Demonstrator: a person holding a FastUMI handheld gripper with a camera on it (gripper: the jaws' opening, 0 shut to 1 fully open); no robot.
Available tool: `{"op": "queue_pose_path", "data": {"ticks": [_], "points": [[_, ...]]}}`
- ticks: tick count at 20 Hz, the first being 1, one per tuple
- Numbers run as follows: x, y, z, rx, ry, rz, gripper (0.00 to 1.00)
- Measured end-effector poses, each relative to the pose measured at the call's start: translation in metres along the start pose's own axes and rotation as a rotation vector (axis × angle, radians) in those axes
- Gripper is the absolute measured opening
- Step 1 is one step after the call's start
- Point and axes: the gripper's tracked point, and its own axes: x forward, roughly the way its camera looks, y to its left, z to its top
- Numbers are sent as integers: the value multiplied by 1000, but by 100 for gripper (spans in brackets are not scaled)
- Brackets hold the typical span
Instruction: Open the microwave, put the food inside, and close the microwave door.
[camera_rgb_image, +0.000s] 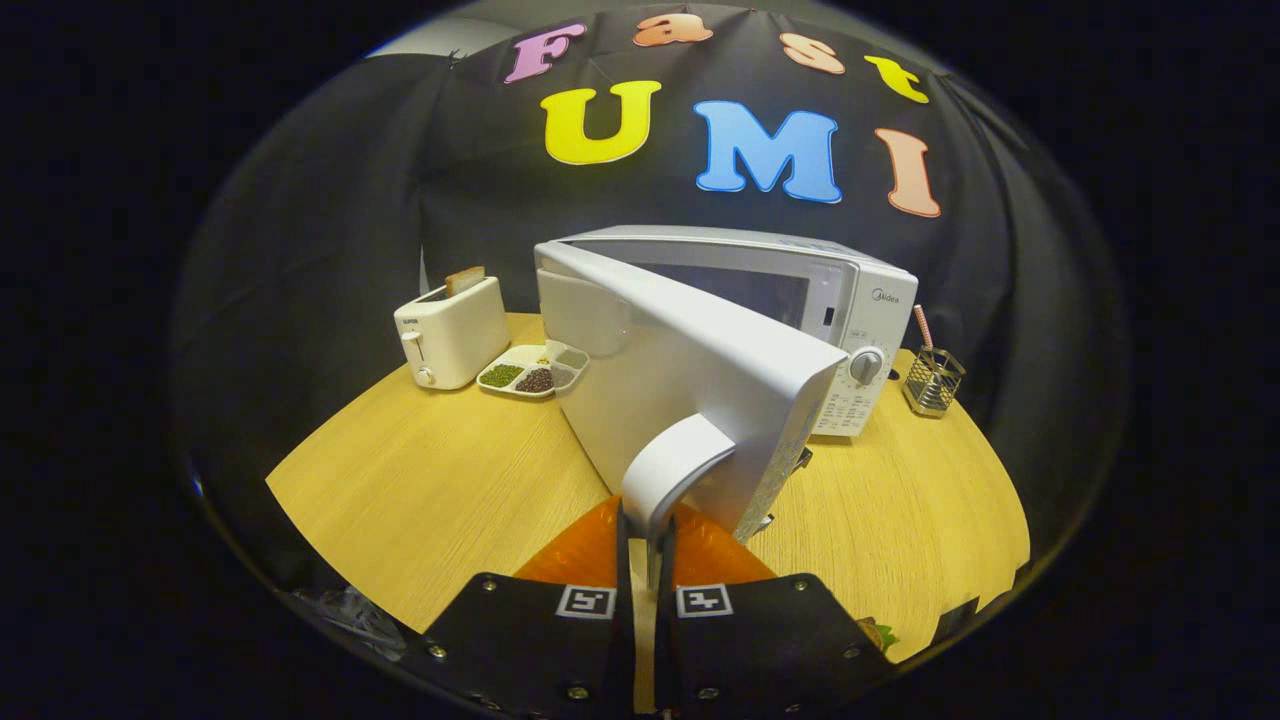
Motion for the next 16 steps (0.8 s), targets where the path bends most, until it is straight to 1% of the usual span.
{"op": "queue_pose_path", "data": {"ticks": [4, 7, 9, 10, 12, 13, 14, 16], "points": [[-7, 29, -5, 9, -23, -10, 9], [-17, 53, 0, -23, -60, -13, 16], [-21, 73, -2, -42, -77, 7, 19], [-24, 83, -3, -47, -78, 22, 30], [-27, 96, -7, -54, -79, 39, 41], [-28, 107, -12, -57, -71, 65, 40], [-29, 116, -18, -68, -57, 86, 52], [-35, 129, -27, -96, -44, 117, 63]]}}
